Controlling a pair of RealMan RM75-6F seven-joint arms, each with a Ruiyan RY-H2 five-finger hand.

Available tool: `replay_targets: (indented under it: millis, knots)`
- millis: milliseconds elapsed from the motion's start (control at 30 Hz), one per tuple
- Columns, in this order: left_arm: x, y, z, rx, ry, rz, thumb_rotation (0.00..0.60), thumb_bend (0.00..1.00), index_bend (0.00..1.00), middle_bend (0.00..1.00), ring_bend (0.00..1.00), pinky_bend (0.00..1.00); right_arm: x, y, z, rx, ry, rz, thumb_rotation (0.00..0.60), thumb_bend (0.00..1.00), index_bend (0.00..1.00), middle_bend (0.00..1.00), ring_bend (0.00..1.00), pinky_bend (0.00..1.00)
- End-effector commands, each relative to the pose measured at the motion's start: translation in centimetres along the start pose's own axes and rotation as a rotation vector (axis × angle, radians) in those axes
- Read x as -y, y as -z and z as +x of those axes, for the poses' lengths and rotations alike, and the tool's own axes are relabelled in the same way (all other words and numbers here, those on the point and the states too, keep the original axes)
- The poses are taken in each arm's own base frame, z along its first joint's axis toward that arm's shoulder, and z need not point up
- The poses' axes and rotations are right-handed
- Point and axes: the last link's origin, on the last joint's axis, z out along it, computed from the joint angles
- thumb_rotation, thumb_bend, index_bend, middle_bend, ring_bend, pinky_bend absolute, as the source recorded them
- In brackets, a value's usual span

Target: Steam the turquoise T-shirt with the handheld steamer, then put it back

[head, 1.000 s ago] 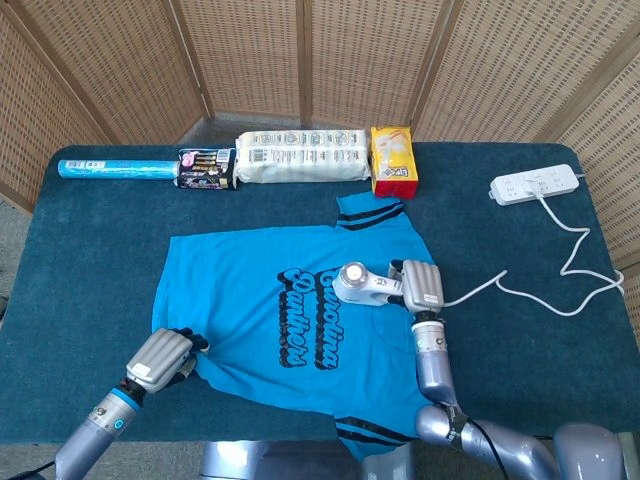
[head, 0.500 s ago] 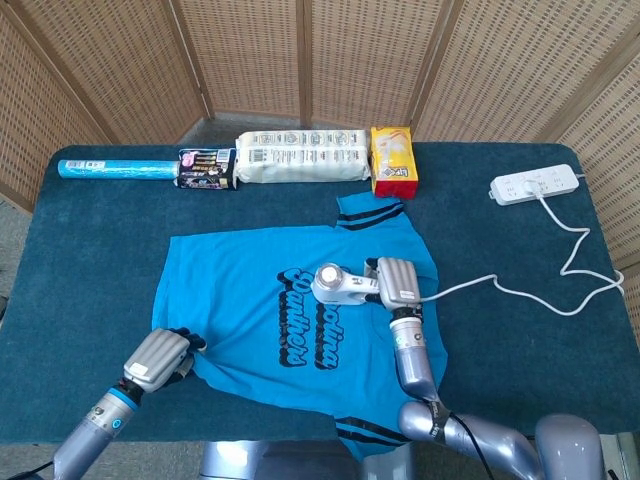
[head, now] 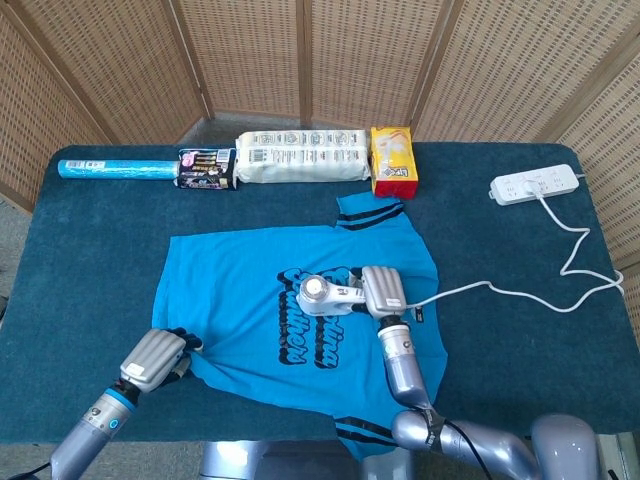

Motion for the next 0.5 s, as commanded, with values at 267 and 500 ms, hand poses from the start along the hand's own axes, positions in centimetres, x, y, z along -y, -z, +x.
replay_targets:
  millis: [267, 500]
  knots:
    - [0.0, -0.1, 0.1, -0.004, -0.002, -0.003, 0.6, 0.54, 0.56, 0.55, 0.45, 0.56, -1.4, 3.3, 0.2, 0.034, -0.025, 0.009, 0.6, 0.33, 0.76, 0.77, 0.8, 0.74]
    - [-0.1, -0.1, 0.1, -0.004, -0.006, -0.005, 0.6, 0.54, 0.56, 0.55, 0.45, 0.56, -1.9, 4.8, 0.3, 0.049, -0.04, 0.011, 0.6, 0.33, 0.76, 0.77, 0.8, 0.74]
